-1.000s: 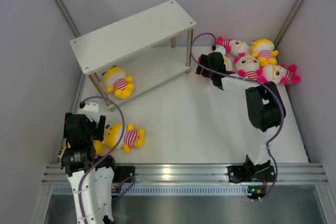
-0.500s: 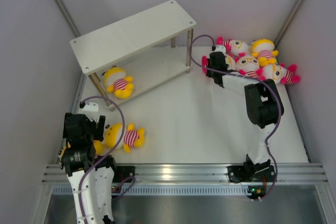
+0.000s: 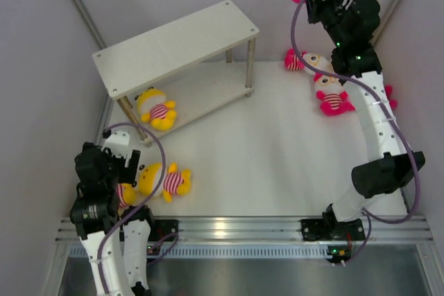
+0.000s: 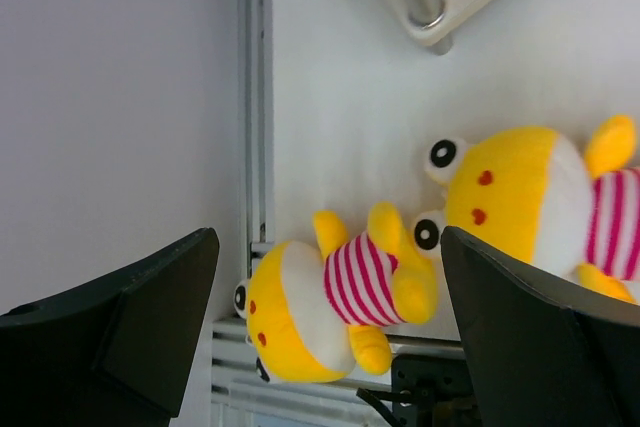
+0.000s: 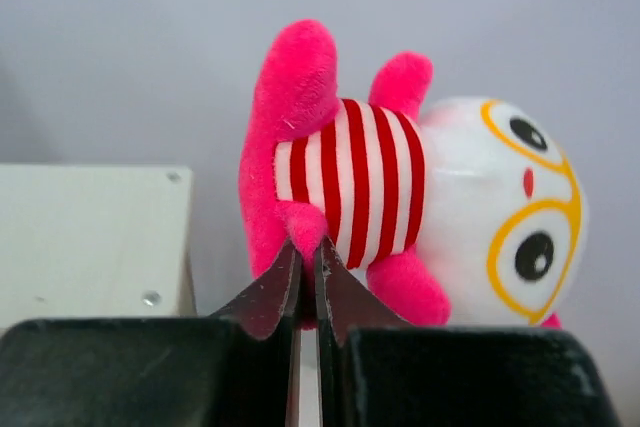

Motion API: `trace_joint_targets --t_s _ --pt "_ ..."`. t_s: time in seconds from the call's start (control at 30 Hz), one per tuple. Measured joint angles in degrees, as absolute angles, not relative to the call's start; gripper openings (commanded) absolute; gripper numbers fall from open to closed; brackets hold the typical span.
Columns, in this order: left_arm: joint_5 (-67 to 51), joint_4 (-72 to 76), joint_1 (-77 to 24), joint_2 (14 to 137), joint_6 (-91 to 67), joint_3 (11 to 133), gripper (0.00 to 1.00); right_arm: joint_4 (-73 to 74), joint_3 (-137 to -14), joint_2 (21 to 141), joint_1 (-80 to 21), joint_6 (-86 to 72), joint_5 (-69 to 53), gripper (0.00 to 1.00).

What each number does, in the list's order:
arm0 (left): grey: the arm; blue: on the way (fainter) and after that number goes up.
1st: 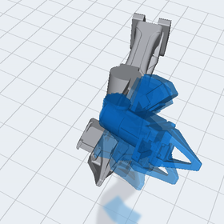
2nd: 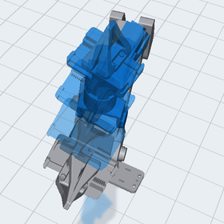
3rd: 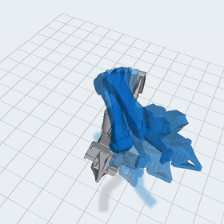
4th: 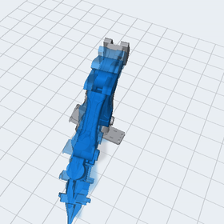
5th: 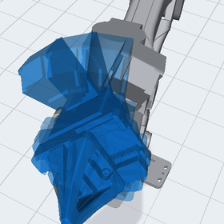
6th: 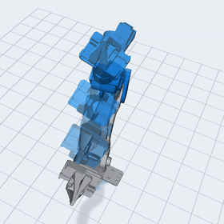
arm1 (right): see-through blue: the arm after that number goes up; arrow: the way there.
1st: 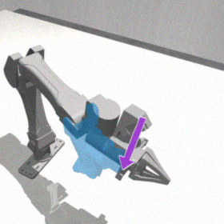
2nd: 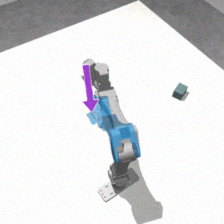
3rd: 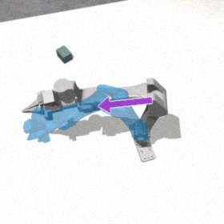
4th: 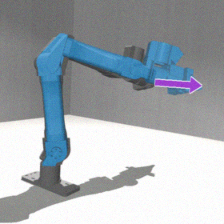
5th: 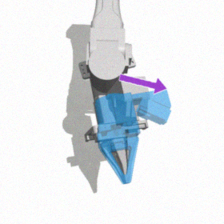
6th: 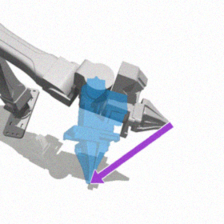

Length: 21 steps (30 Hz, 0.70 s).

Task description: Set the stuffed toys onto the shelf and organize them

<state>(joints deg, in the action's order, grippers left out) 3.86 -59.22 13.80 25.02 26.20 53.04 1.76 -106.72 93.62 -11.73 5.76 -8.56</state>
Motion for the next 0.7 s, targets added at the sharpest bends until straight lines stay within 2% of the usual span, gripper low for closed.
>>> trace_joint_targets --t_s 0.2,0.4,0.57,0.7 --pt "-10.5 -66.4 13.5 28.7 28.1 66.4 0.99 4.0 -121.5 93.7 -22.6 15.4 -25.2 0.00" --pt "-23.6 -70.1 12.4 35.6 27.2 82.5 0.99 12.1 -135.3 106.0 -35.8 23.1 -38.4 0.00" --pt "-33.3 -69.7 12.2 45.0 24.4 99.5 0.99 19.4 -136.6 116.1 -42.8 28.2 -42.5 0.00" --pt "-37.3 -63.9 12.2 50.3 19.6 106.4 0.93 22.3 -136.5 120.2 -45.8 29.9 -44.1 0.00"
